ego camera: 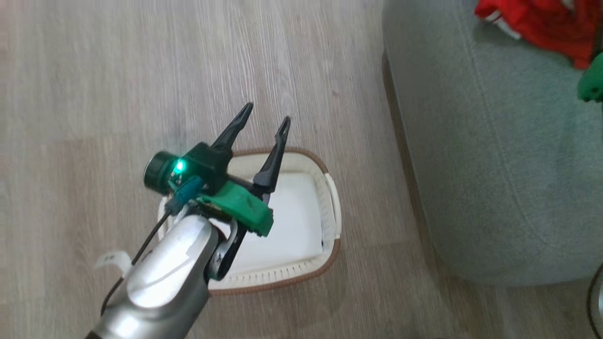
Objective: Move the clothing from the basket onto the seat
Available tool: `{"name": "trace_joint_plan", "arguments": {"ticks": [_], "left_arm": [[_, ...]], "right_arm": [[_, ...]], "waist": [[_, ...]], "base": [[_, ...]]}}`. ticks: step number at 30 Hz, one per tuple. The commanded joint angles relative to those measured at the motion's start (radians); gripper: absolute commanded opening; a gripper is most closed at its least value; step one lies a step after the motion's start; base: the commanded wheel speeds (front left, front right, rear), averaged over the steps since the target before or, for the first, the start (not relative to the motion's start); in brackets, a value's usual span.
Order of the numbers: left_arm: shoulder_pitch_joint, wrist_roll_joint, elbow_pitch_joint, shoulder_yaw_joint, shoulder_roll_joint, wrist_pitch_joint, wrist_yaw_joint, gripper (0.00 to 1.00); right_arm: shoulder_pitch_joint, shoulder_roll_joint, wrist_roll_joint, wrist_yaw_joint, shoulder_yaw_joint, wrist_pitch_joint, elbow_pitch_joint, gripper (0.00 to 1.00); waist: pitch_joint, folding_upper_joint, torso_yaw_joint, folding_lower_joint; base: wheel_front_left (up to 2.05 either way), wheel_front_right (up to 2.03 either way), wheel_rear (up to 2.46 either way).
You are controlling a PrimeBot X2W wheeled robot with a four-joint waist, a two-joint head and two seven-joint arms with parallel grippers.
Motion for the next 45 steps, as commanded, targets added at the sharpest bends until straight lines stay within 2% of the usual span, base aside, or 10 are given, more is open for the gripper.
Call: {"name": "trace_joint_plan", "arguments": {"ticks": [1,10,18,25,32,36,45], "left_arm": [[0.014,-0.013,-0.019,0.048,0.004,-0.015,0.009,1.0],[0.121,-0.052,0.01,0.108,-0.011,-0.025,0.022,1.0],[0.253,-0.053,-0.028,0.223,-0.022,-0.026,0.06,1.0],[0.369,-0.024,-0.05,0.308,-0.021,-0.026,0.079,1.0],[0.454,0.01,-0.08,0.38,-0.021,-0.026,0.109,1.0],[0.505,0.027,-0.107,0.416,-0.028,-0.026,0.112,1.0],[0.582,0.06,-0.153,0.463,-0.054,-0.026,0.09,1.0]], "right_arm": [[0.021,-0.018,0.041,0.005,0.051,-0.009,-0.046,1.0],[0.134,-0.017,0.216,0.005,0.189,-0.009,-0.114,1.0],[0.297,0.039,0.341,0.005,0.279,-0.009,-0.242,1.0],[0.511,0.147,0.364,0.005,0.292,-0.009,-0.426,1.0],[0.677,0.222,0.304,0.005,0.275,-0.009,-0.593,1.0],[0.762,0.238,0.284,0.005,0.288,-0.009,-0.663,1.0],[0.926,0.24,0.341,0.005,0.301,-0.009,-0.811,1.0]], "waist": [[-0.078,0.0,0.016,-0.0001],[-0.228,0.0,0.083,-0.0001],[-0.324,0.0,0.13,-0.0001],[-0.394,0.0,0.159,-0.0001],[-0.414,0.0,0.165,-0.0001],[-0.421,0.0,0.168,-0.0001],[-0.429,0.0,0.181,-0.0001]], "base": [[0.0,0.0,0.0],[0.0,0.0,0.0],[0.0,0.0,0.0],[0.0,0.0,0.0],[0.0,0.0,0.0],[0.0,0.0,0.0],[0.0,0.0,0.0]]}}
